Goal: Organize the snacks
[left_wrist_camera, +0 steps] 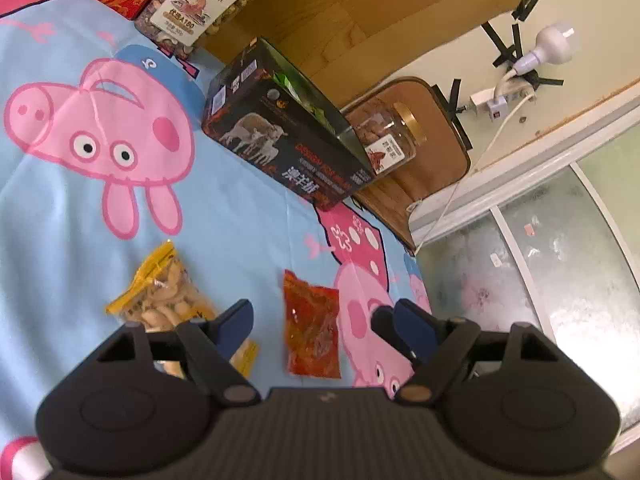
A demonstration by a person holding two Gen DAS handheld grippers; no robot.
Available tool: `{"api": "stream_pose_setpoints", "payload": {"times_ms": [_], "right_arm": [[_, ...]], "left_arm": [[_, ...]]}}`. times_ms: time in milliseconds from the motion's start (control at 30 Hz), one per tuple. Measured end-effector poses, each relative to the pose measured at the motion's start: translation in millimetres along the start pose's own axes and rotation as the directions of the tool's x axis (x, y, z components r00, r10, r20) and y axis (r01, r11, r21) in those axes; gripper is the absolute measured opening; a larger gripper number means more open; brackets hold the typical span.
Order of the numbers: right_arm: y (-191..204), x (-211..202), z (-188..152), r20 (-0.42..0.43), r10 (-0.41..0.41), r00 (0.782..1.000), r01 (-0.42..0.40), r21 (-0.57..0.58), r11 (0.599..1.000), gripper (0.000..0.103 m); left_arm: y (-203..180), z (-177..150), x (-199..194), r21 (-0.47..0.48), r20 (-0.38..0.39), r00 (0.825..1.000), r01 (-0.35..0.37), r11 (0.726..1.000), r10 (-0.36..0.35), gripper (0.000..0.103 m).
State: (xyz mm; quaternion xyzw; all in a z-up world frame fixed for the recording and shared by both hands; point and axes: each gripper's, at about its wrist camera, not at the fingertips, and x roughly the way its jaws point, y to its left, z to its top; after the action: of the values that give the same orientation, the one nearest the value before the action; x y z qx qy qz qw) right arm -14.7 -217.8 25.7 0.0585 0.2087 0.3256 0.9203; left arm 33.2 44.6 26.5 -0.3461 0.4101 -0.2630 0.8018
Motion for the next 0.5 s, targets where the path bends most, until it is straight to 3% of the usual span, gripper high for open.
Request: {"api": "stream_pose_setpoints", "payload": {"times_ms": [200,300,367,500], "right_arm": [[-63.4,3.2,-15.8,-0.056,-0.088,0.995,0.099,0.227,0.969,0.019],[-84.9,16.5,-23.5,-0.105,-0.046,0.993,0.079,0.335,0.939,0.023],[-88.5,22.1,-29.8,-0.114,0.013,0.993,0.033,0.393,0.919,0.022],[-80.0,20.7,-29.4,-0.116,0.045,0.992,0.004,0.396,0.918,0.005]], "left_arm": [[-12.5,-4.3,32.0,0.039,-0.078,0.997,0.023,0.999,-0.020,0.080],[-9.3,-9.1,49.3,0.010,-0.121,0.992,0.029,1.000,-0.028,0.074],[-7.5,-11.2,47.5,0.007,-0.119,0.992,0.031,1.000,-0.029,0.074],[-2.8,-5.5,28.8,-0.002,-0.077,0.997,0.019,1.000,-0.019,0.075]]}}
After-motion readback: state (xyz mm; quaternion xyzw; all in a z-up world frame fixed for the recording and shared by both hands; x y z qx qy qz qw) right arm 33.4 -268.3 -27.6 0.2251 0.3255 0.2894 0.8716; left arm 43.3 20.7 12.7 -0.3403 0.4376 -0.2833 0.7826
